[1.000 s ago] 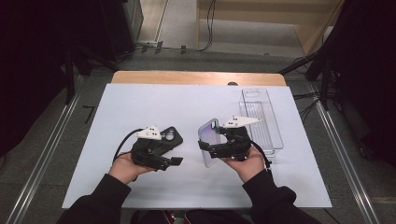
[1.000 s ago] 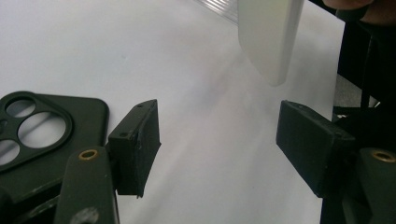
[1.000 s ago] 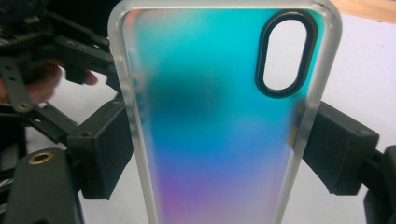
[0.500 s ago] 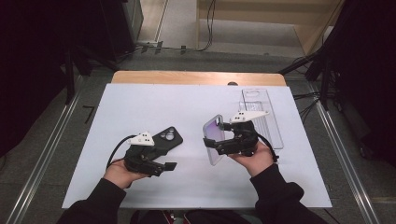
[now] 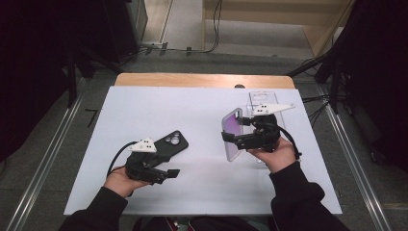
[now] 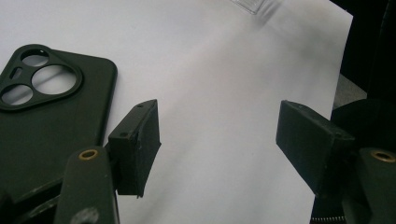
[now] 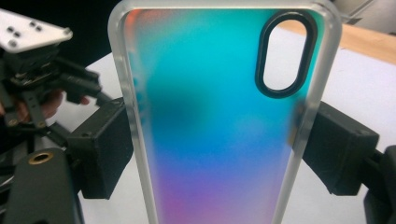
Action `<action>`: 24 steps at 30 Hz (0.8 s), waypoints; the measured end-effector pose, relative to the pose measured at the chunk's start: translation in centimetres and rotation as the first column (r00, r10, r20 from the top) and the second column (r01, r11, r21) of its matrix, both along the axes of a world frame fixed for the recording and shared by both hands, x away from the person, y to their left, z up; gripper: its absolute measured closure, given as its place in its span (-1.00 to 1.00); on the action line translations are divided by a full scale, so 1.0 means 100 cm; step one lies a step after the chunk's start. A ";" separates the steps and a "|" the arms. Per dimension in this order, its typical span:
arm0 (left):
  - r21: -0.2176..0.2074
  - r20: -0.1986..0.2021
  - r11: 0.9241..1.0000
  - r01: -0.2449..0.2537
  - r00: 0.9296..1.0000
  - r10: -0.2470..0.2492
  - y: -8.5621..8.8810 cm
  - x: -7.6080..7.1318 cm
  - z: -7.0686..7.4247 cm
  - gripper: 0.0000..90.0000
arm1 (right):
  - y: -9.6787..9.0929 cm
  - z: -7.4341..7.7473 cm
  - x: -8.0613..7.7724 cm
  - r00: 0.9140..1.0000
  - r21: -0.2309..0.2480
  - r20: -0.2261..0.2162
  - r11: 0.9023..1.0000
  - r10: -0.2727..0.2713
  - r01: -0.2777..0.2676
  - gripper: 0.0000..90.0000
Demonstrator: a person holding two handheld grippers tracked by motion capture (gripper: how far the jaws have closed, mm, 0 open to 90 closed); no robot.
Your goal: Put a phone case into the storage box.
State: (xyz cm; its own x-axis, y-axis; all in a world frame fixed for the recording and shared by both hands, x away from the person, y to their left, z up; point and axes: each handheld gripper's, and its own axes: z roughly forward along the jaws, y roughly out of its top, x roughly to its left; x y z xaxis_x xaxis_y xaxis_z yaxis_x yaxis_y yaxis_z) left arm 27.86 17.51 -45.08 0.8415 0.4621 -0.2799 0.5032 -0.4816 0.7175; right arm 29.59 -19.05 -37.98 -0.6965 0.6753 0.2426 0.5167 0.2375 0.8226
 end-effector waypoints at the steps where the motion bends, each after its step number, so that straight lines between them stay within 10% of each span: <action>1: 0.000 -0.003 1.000 0.000 1.000 0.000 0.001 0.000 0.000 -0.32 | -0.002 0.001 0.001 1.000 -0.003 0.001 1.000 -0.009 0.009 -0.66; 24: -0.005 -0.020 0.999 -0.054 0.998 0.054 0.011 -0.004 -0.002 -0.32 | -0.045 0.013 0.015 0.978 -0.007 0.021 0.978 -0.207 0.207 -0.67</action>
